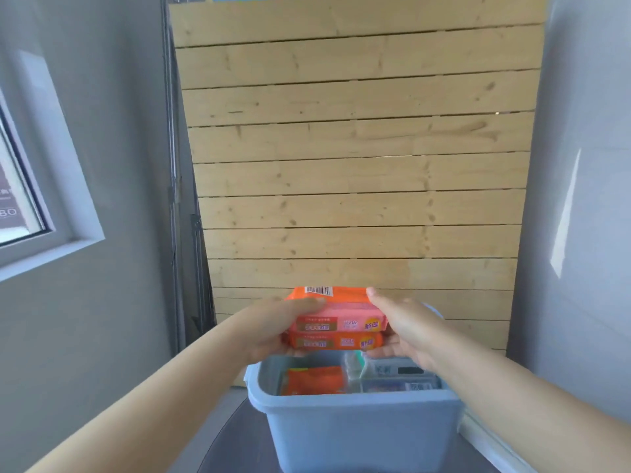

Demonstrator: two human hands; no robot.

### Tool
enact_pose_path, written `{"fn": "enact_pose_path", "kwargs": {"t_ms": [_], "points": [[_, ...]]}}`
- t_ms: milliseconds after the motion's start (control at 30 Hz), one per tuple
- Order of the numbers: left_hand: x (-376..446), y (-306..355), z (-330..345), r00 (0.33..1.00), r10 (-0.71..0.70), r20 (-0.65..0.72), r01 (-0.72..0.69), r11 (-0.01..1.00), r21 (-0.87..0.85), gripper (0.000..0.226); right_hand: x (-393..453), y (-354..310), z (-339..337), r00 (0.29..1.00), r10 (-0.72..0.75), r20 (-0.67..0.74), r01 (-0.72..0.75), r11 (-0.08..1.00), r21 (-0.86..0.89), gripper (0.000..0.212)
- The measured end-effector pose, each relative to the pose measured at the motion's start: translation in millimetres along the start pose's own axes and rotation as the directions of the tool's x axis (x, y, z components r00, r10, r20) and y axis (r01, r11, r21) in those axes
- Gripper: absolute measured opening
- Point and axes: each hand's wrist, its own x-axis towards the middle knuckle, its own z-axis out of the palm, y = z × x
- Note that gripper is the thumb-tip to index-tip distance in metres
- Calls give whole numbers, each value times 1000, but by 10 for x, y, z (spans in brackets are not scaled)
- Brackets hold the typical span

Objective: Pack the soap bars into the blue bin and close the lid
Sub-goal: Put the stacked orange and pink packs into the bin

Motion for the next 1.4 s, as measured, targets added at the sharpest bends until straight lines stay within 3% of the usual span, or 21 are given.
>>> {"fn": "enact_pose_path", "kwargs": {"t_ms": [67,167,333,400,533,633,700,800,900,967,1100,1333,1400], "points": [[29,-2,-107,996,47,-69,-30,972,234,52,77,35,74,998,64,23,-65,996,60,43],[59,34,-192,983,74,-168,28,843,537,65,143,84,173,984,162,80,-173,971,166,34],[103,-48,-157,976,149,-161,11,700,714,51,189,139,268,969,187,159,-228,925,302,27],[129,-91,-142,977,169,-130,-12,653,757,59,211,155,282,975,177,133,-209,934,290,28],[224,-254,-48,973,224,-61,-33,394,918,95,279,220,389,988,155,16,-155,965,212,33],[318,-338,-20,946,320,-48,7,128,992,65,328,248,506,986,162,-46,-154,976,154,43],[383,-369,-56,938,342,-48,47,13,999,51,340,257,584,984,173,-49,-167,981,97,37],[438,-395,-103,941,338,20,-32,30,999,61,374,270,604,978,208,-15,-208,978,4,30],[457,-420,-101,936,338,94,-136,103,985,72,394,275,511,967,242,77,-235,968,-87,42],[478,-432,-62,935,335,114,-146,71,987,76,366,271,455,961,258,98,-231,946,-227,45],[496,-445,34,925,355,133,-103,-102,989,64,332,244,396,952,286,110,-189,831,-523,50],[484,-528,67,903,403,148,-129,-75,989,65,309,205,413,945,318,73,-169,671,-722,52],[491,-511,86,906,395,153,-140,-62,988,64,307,204,500,963,268,37,-134,590,-796,39]]}}
